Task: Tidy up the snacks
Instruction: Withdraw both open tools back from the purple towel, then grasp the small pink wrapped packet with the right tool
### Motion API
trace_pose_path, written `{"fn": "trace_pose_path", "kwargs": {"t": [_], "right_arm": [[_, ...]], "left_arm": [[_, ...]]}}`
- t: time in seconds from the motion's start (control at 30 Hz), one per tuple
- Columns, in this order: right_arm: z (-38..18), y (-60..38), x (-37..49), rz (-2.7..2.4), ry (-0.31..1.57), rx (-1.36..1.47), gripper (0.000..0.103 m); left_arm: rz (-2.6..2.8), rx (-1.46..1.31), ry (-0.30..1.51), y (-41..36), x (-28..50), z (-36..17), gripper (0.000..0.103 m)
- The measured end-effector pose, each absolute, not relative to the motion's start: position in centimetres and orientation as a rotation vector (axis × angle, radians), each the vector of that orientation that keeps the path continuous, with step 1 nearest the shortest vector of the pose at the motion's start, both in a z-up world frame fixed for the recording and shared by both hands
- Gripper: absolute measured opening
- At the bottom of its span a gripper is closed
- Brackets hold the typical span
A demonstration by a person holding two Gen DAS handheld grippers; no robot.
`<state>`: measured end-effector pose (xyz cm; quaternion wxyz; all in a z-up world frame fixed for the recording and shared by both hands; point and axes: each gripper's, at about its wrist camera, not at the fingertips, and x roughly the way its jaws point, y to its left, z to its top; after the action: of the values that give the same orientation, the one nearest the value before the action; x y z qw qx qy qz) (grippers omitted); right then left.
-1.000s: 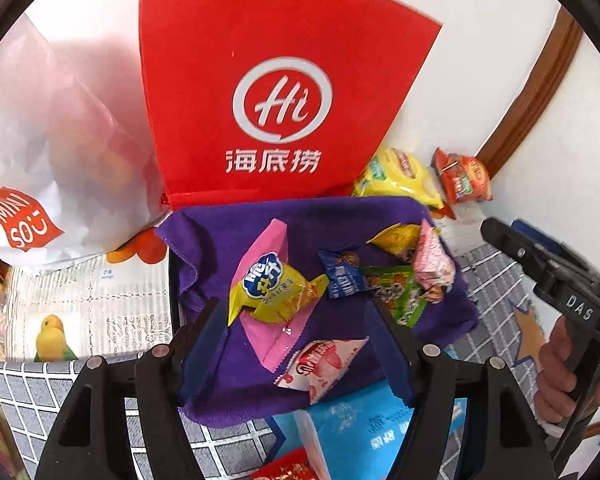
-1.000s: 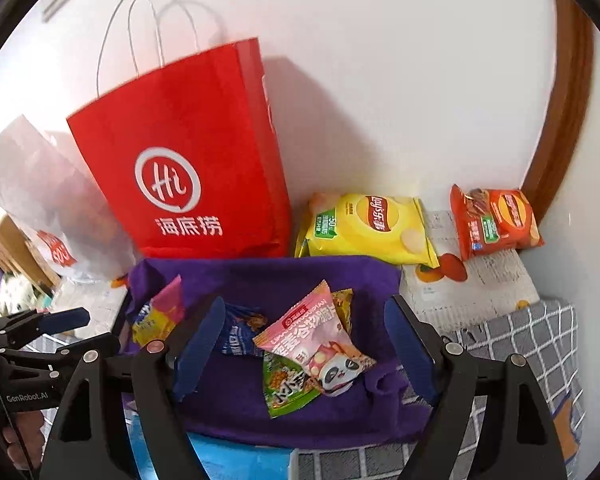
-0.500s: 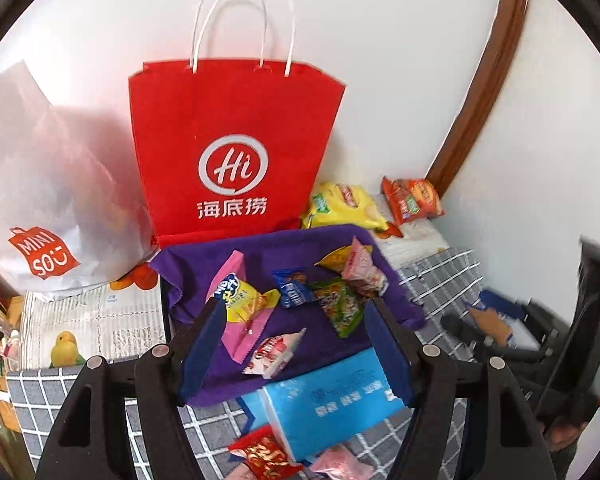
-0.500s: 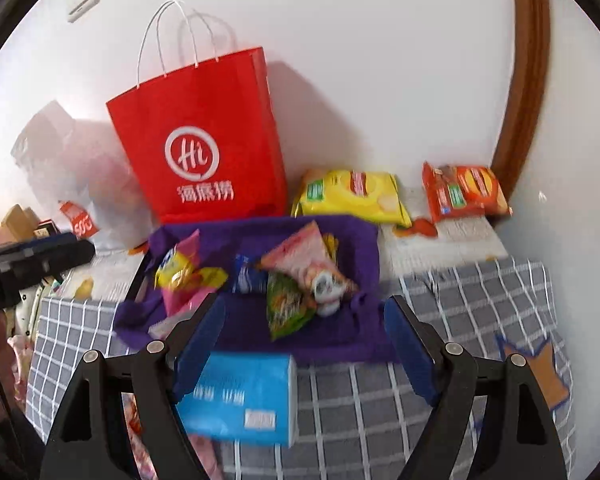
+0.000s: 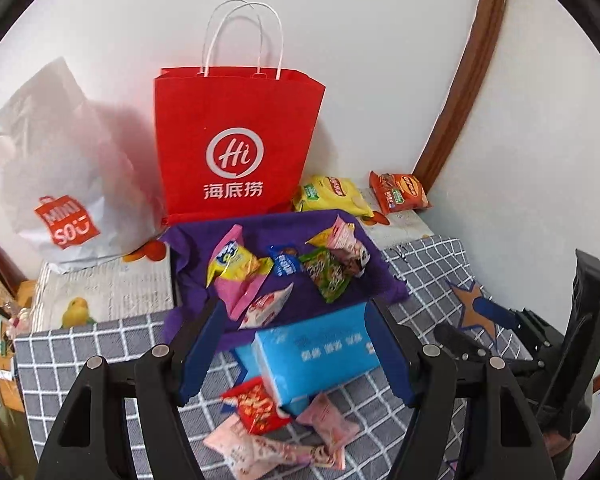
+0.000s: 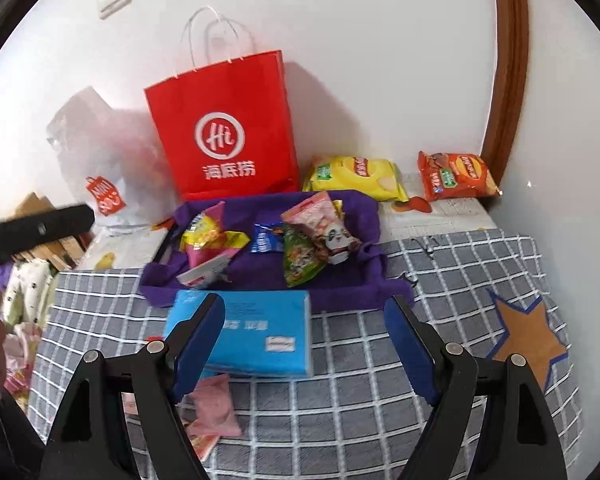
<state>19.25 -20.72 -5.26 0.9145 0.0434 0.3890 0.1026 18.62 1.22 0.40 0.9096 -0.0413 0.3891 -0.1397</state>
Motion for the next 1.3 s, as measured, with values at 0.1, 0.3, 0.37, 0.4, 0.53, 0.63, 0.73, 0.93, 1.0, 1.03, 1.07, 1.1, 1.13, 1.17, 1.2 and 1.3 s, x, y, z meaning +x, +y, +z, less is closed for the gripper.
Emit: {"fn": "trace_pose_path", "kwargs": {"t": [0.1, 0.3, 0.37, 0.4, 0.53, 0.63, 0.73, 0.93, 1.0, 1.03, 1.07, 1.1, 1.13, 1.17, 1.2, 1.3], "right_arm": [[-5.2, -20.1, 18.1, 0.208, 0.786, 0.073, 0.081], [-5.5, -18.7, 15.8, 0.202, 0.754, -0.003, 0.081], [-5.6, -18.5, 15.4, 0.226, 0.768, 0.004, 0.081], [-5.7, -18.3, 15.1, 0.243, 0.781, 0.009, 0.080], [-6.0, -18.1, 14.3, 0.268, 0.798, 0.020, 0.076], [-6.3, -18.1, 13.5, 0.280, 0.801, 0.039, 0.075], [-6.6, -18.0, 12.9, 0.297, 0.811, 0.050, 0.075], [-7.3, -17.3, 11.8, 0.330, 0.818, 0.054, 0.075], [-7.9, -16.9, 11.7, 0.344, 0.832, 0.060, 0.075], [-8.3, -16.6, 11.7, 0.351, 0.840, 0.058, 0.074], [-8.6, -16.4, 11.7, 0.359, 0.846, 0.051, 0.070], [-9.1, -16.0, 11.8, 0.373, 0.851, 0.043, 0.069], [-9.5, -15.7, 11.8, 0.382, 0.856, 0.037, 0.066], [-9.9, -15.5, 12.0, 0.386, 0.859, 0.032, 0.066], [-10.4, -15.2, 12.2, 0.392, 0.863, 0.028, 0.066], [-12.0, -14.5, 12.9, 0.413, 0.890, 0.022, 0.059]], "left_arm": [[-0.264, -0.082, 0.799, 1.8, 17.1, 0.1, 0.070], [-0.218, -0.088, 0.791, 2.8, 14.5, -0.9, 0.070], [-0.192, -0.087, 0.795, 3.0, 13.8, -1.3, 0.070], [-0.183, -0.096, 0.801, 3.2, 13.5, -1.6, 0.070], [-0.163, -0.130, 0.847, 4.1, 12.9, -2.7, 0.070], [-0.136, -0.149, 0.873, 5.1, 12.2, -3.6, 0.070], [-0.122, -0.179, 0.903, 6.1, 11.7, -4.5, 0.070], [-0.100, -0.217, 0.940, 7.6, 10.8, -6.0, 0.070], [-0.096, -0.221, 0.941, 7.9, 10.4, -6.3, 0.070], [-0.095, -0.225, 0.942, 8.0, 10.3, -6.4, 0.070], [-0.097, -0.226, 0.938, 8.1, 10.2, -6.6, 0.070], [-0.098, -0.221, 0.933, 8.2, 10.0, -6.8, 0.070], [-0.091, -0.214, 0.933, 8.4, 9.9, -7.0, 0.070], [-0.082, -0.210, 0.935, 8.5, 10.0, -7.3, 0.070], [-0.072, -0.209, 0.937, 8.7, 10.0, -7.7, 0.070], [-0.062, -0.216, 0.945, 9.2, 10.3, -8.9, 0.070]]}}
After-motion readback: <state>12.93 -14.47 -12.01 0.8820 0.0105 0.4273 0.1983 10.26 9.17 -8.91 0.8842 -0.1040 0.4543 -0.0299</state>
